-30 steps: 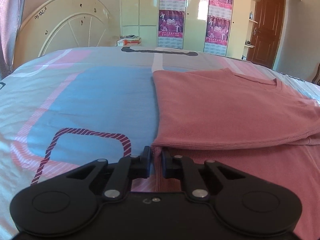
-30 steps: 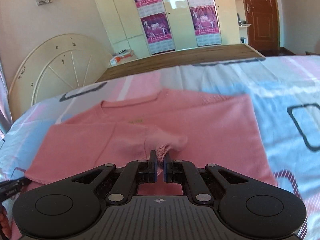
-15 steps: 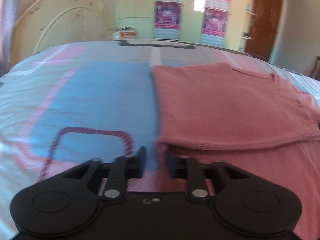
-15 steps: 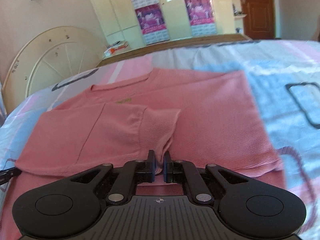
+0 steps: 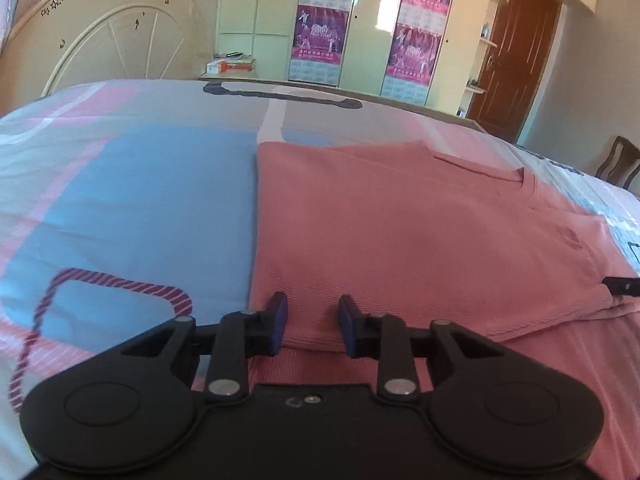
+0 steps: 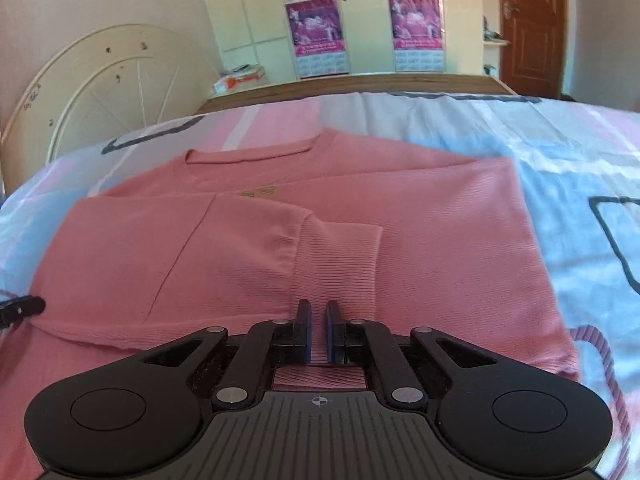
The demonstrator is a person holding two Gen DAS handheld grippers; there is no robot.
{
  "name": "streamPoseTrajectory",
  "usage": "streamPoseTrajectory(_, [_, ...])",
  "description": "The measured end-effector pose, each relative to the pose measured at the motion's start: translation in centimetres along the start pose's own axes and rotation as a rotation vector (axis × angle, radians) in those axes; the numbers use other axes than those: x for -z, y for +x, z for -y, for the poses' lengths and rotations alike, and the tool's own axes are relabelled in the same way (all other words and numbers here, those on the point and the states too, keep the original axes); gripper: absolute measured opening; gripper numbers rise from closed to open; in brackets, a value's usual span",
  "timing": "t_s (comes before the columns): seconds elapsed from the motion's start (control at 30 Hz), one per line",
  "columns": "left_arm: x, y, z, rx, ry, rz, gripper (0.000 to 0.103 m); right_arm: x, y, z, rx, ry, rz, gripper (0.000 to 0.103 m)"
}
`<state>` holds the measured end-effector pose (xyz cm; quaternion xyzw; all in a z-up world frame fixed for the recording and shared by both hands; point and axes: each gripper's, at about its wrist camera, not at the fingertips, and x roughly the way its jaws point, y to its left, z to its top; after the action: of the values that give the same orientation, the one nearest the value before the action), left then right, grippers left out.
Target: Fold small clothes
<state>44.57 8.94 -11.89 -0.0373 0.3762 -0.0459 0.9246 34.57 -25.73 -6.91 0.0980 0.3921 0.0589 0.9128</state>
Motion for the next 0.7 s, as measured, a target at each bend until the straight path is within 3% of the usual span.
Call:
streamPoseTrajectory(0.03, [-0.1, -0.5, 0.6, 0.011, 0.007, 0.025, 0.032, -0.2, -0.7, -0.4, 0.014, -0.016, 0.026, 0.005])
streamPoseTrajectory(0.1, [-0.2, -0.6, 2.5, 0.062, 0.018, 0.049, 0.034, -0.6, -1.3, -1.9, -0.048, -0.012, 0.068, 0.005])
streamPoseTrajectory(0.27, [1.0, 1.9, 7.8, 0.134, 0.107, -0.008, 0.041, 0.2, 2.1, -7.9, -0.25, -0.089, -0.049, 0.005])
streamPoseTrajectory(0.37, [0.8, 1.5, 6.8, 0.132, 0.119, -0.016, 0.041, 0.8, 2.4, -7.9, -0.233, -0.146, -0.043, 0.005])
streamPoseTrajectory(0.5, [-0.7, 1.6, 4.7, 0.091, 0.093, 0.005, 0.042, -0.8, 1.6, -4.4, -0.09, -0.083, 0.04, 0.005])
streamPoseTrajectory(0.6, [-2.2, 4.1, 4.1, 0.061, 0.076, -0.03, 0.044, -2.5, 4.3, -3.2, -0.056, -0.051, -0.012, 0.004])
streamPoseTrajectory(0.7, [-3.6, 4.3, 3.1, 0.054, 0.05, -0.015, 0.043, -4.1, 4.6, -2.8, -0.036, -0.067, -0.006, 0.002])
